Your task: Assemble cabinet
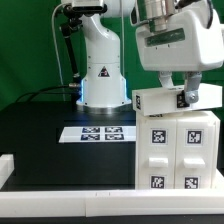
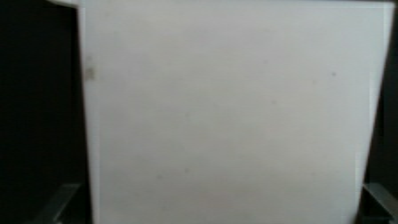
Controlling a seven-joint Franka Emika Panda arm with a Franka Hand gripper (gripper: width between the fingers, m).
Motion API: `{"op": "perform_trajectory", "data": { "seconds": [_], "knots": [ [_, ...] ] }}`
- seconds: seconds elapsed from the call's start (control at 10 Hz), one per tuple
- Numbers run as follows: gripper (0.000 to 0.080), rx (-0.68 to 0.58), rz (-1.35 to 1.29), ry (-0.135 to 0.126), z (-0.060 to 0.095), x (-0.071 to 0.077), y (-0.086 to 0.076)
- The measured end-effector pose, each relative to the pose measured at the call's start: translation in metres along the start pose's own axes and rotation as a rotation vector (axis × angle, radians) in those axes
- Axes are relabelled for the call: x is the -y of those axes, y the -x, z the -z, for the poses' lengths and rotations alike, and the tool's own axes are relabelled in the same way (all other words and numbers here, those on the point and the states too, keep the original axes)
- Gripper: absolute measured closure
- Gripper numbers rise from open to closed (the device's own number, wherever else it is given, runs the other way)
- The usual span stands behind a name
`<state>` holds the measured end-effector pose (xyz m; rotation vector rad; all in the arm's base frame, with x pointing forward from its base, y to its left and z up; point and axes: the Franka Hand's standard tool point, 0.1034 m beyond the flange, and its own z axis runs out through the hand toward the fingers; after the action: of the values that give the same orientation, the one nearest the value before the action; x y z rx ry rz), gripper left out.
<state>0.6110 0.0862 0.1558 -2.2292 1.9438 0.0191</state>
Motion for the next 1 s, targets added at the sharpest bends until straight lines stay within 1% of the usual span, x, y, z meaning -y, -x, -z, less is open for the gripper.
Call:
{"op": "perform_trajectory", "data": {
  "seconds": [0.2,0.3,0.6,0.8,0.9,1.0],
  "knots": [
    [0.0242,0.010,-0.117,-0.002,0.0006,0.0013,0.0025],
    [0.0241,0.022,-0.188,0.004,0.0004,0.0006,0.0043],
    [0.0241,0.030,-0.332,0.004,0.0005,0.0009,0.0045],
    [0.0242,0.040,-0.364,-0.005,0.0011,0.0030,0.0057],
    [0.0242,0.041,-0.339,-0.007,0.0012,0.0032,0.0065],
    [0.0062,0.051,-0.306,-0.018,0.0062,0.0024,0.0076]
  ]
}}
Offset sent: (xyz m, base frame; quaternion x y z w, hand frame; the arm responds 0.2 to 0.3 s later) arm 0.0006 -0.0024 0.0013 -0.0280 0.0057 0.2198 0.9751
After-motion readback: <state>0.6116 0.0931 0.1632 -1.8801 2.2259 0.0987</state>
